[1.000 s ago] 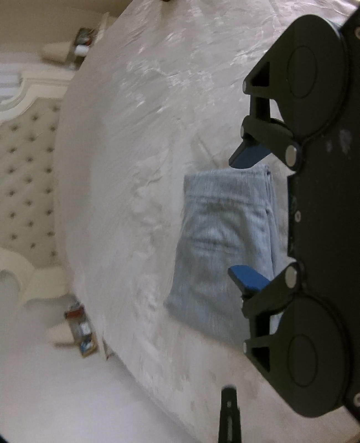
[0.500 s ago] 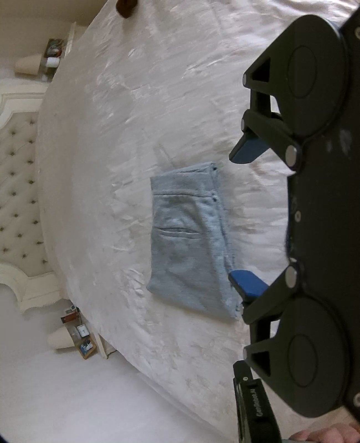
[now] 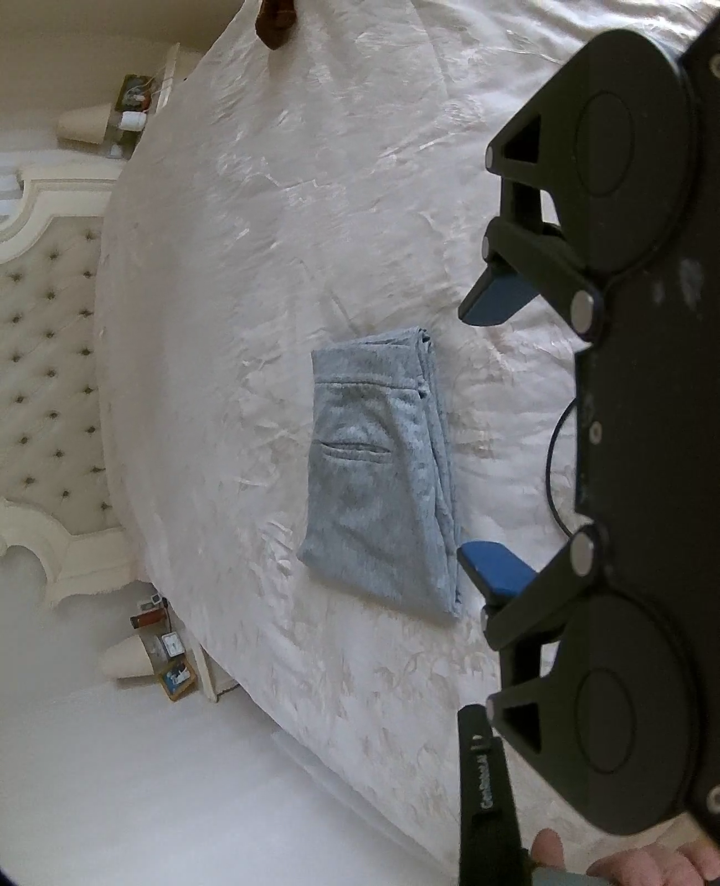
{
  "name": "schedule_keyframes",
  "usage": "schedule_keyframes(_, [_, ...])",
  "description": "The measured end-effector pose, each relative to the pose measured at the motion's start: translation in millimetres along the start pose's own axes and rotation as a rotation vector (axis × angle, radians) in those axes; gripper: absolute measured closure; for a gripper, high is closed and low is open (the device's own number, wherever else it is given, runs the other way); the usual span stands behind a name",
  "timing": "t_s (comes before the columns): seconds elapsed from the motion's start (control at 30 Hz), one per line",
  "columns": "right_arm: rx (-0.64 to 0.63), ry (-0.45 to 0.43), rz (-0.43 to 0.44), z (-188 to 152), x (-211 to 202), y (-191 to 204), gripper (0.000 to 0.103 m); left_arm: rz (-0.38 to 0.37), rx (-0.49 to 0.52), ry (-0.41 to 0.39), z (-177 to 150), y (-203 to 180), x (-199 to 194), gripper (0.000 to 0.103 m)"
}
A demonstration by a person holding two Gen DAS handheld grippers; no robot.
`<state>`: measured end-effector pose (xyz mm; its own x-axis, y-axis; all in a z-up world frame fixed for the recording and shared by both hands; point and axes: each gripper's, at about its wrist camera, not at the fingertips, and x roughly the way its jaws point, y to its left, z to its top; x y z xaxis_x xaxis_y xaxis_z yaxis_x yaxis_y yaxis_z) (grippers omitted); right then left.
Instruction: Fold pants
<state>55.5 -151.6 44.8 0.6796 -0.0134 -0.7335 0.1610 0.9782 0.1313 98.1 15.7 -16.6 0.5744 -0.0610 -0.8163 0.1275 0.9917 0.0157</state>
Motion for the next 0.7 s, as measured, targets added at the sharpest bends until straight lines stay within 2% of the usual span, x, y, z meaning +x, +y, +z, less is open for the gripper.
schedule_keyframes(0.7, [-0.016, -0.010, 0.026, 4.7, -4.1, 4.6, 0.014, 0.032, -0.025, 0.009, -3.6, 1.9, -4.9, 0.083])
